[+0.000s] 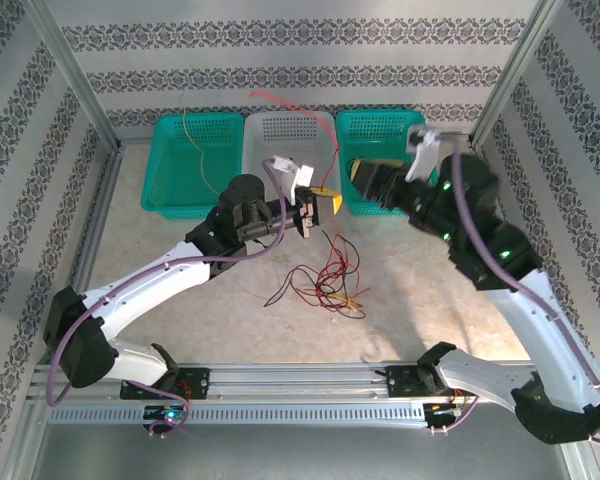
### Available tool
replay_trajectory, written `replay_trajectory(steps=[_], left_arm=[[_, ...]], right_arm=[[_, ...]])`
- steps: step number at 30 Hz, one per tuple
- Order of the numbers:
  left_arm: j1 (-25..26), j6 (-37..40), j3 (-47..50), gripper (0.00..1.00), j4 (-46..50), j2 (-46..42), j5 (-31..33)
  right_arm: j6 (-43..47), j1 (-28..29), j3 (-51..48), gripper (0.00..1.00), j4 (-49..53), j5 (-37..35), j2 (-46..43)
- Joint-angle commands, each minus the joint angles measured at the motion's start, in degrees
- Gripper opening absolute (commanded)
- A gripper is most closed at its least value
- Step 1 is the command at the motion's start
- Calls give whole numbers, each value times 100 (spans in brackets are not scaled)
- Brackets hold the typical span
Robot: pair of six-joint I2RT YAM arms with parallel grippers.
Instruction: Untangle the cables
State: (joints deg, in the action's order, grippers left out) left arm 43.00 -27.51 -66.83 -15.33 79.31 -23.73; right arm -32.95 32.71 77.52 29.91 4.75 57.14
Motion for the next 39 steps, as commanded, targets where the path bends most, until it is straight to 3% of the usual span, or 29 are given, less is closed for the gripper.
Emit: replay_trajectory(steps=[1, 4, 7, 20, 22, 26, 28, 32, 39], left_arm=[[-55, -577, -348, 0, 178, -229, 661], [-55, -864, -383, 0, 118, -224, 595], [-55, -1077, -467, 0, 80, -180, 486], [-55, -1529, -763, 0, 338, -196, 102], [-55, -1623, -745, 0, 240, -203, 112], [-120, -1523, -1003, 0, 414, -254, 293], [-177, -1510, -1139, 0, 465, -300, 441], [-368, -1641, -1509, 0, 539, -301, 479], [-678, -1632, -2147, 0, 1004, -293, 600]], right_arm=[[-565, -12, -1643, 53, -489, 341, -652], [-1088, 25, -2899, 56, -1005, 438, -1151], [-1266, 32, -3409, 58, -1280, 526, -1148], [-1102, -186, -3370, 61, -1748, 235, 59], [-1038, -186, -3354, 53, -1737, 256, 345], [-1224, -170, -3787, 23, -1881, 162, 696], [-1352, -144, -4075, 14, -1985, 52, 715], [-1486, -168, -4509, 7, -2072, -141, 676], [-1482, -222, -4762, 3, -2082, -79, 796]])
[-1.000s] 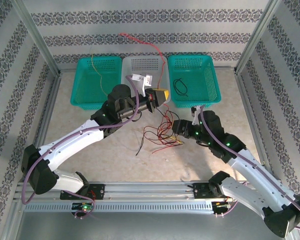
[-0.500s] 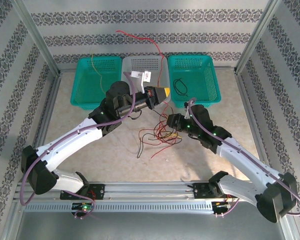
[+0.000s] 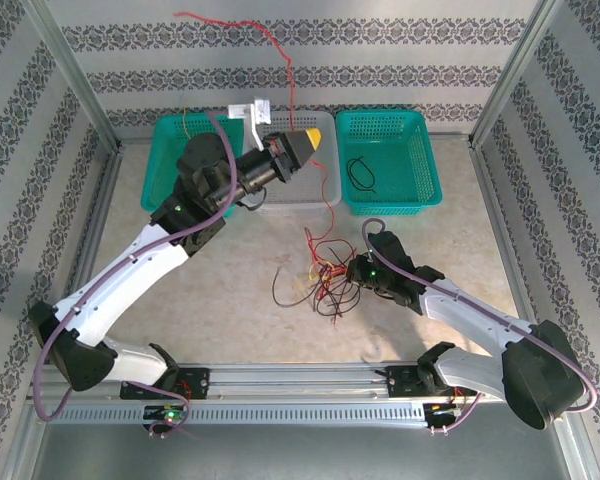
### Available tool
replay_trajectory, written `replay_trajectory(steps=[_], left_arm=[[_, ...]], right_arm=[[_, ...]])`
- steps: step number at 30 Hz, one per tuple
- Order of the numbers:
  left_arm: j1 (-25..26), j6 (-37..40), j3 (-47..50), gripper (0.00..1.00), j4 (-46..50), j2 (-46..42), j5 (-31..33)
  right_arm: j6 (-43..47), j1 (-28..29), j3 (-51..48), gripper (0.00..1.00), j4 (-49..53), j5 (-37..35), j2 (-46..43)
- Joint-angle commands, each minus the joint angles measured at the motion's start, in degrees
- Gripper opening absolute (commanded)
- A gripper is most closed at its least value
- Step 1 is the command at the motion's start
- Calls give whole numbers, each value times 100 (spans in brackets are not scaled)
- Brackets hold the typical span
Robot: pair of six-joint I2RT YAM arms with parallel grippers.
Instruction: Untangle the cables
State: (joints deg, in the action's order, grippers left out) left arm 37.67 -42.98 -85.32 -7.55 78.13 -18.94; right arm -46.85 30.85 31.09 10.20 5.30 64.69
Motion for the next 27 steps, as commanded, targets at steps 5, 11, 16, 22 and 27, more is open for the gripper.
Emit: replay_trajectory(steps=[5, 11, 16, 22, 27], left_arm=[[-479, -150, -600, 0, 422, -230, 201], [-998, -214, -1102, 0, 924, -261, 271], [-1192, -134, -1355, 0, 1243, -263, 390], [-1380, -186, -1848, 0, 1500, -99, 266], [-1385, -549, -1764, 0, 1281, 60, -233]], right_arm=[[-63, -35, -307, 1, -123, -178, 217], [5, -35, -424, 0, -56, -304, 307], [46, -40, -345, 0, 66, -424, 360], [211, -12, 90, 12, 569, -424, 199], [419, 75, 894, 43, 1545, -823, -768]])
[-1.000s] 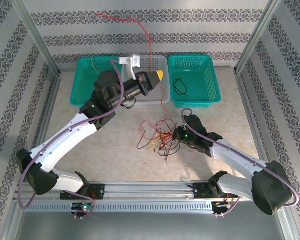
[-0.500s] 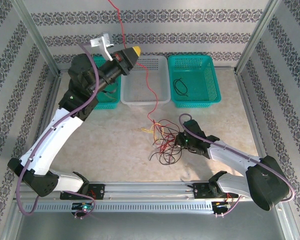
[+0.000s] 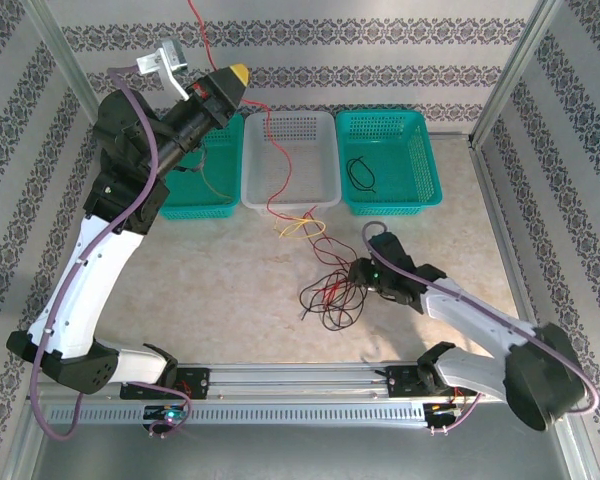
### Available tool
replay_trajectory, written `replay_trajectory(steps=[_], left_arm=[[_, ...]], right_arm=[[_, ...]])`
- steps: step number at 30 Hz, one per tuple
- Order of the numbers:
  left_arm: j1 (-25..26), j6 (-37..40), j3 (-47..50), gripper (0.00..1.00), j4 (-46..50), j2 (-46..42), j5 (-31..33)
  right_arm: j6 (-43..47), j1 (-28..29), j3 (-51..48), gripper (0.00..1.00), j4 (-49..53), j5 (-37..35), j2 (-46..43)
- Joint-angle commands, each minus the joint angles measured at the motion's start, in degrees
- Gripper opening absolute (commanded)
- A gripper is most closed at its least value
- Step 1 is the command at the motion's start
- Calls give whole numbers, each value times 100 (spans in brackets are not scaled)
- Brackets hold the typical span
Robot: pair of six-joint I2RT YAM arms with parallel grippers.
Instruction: Untangle the cables
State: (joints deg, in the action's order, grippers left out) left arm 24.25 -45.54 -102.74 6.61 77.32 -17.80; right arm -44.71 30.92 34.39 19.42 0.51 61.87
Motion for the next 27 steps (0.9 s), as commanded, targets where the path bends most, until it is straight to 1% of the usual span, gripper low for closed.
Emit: replay_trajectory(steps=[1, 3, 5, 8, 10, 13, 16, 21, 24, 27], left_arm=[[-43, -376, 35, 0, -199, 151, -390], [-43, -493, 128, 0, -313, 173, -447], [-43, -601, 179, 0, -422, 194, -512], [-38, -718, 207, 0, -553, 222, -556], [-43, -728, 171, 0, -556, 231, -564], [-43, -750, 110, 0, -518, 223, -574], [-43, -772, 45, 0, -474, 222, -618], [-43, -788, 17, 0, -450, 238, -650], [-43, -840, 34, 0, -503, 240, -669], [-43, -817, -6, 0, -466, 240, -621]], right_arm=[[282, 108, 793, 47, 757, -357, -659], [442, 251, 1196, 53, 802, -243, -914], [665, 535, 1589, 57, 676, -112, -1049], [943, 969, 1954, 62, 370, 107, -965], [1025, 1158, 2045, 62, 230, 237, -828], [1096, 1456, 2012, 63, 66, 110, -681], [1069, 1597, 1956, 64, -88, 106, -575], [1076, 1688, 2111, 65, -113, 113, -244], [1039, 1681, 2236, 63, 76, -174, 73], [1030, 1681, 2248, 60, 48, -193, 295]])
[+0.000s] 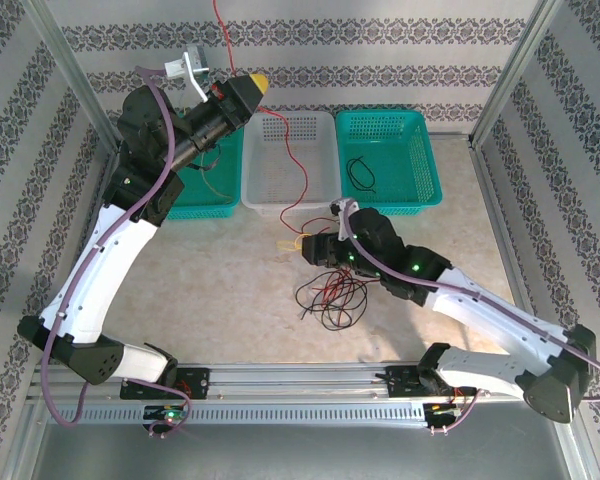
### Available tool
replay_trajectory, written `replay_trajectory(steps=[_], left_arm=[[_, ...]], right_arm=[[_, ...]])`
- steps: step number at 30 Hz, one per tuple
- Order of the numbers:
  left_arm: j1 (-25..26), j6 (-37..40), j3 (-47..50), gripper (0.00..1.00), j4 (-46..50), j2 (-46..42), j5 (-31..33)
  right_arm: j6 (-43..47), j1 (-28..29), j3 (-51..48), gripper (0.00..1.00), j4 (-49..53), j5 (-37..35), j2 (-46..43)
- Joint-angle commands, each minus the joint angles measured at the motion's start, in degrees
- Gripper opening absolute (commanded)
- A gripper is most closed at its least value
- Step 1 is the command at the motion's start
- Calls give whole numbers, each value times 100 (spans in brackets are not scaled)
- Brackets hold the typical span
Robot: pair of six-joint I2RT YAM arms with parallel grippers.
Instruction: Untangle the cables
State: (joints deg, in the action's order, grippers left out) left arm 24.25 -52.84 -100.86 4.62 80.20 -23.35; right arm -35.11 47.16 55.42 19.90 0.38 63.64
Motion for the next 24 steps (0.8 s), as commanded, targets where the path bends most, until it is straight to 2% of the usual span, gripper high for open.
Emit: replay_trajectory(steps=[1, 4, 7, 14, 16, 20, 24], left_arm=[[-43, -78, -225, 0, -244, -49, -61], [-49, -60, -344, 0, -196, -18, -81], [-50, -60, -415, 0, -188, -3, -77], [-115, 110, -631, 0, 38, 61, 145], [-176, 248, -895, 0, 302, 169, 265], [-290, 708, -1636, 0, 997, 515, 669], [-509, 816, -2122, 0, 1386, 949, 808]], right_arm=[[49, 57, 124, 58, -33, -200, 176], [-50, 20, -17, 42, -38, -387, 280], [-249, -174, -363, 25, -281, -195, 220], [-345, -302, -1069, 4, -574, -20, -141], [-417, -325, -1309, 0, -583, -80, -231], [-795, -470, -2007, 0, -683, -223, -351], [-1114, -552, -2641, 0, -767, -294, -747]])
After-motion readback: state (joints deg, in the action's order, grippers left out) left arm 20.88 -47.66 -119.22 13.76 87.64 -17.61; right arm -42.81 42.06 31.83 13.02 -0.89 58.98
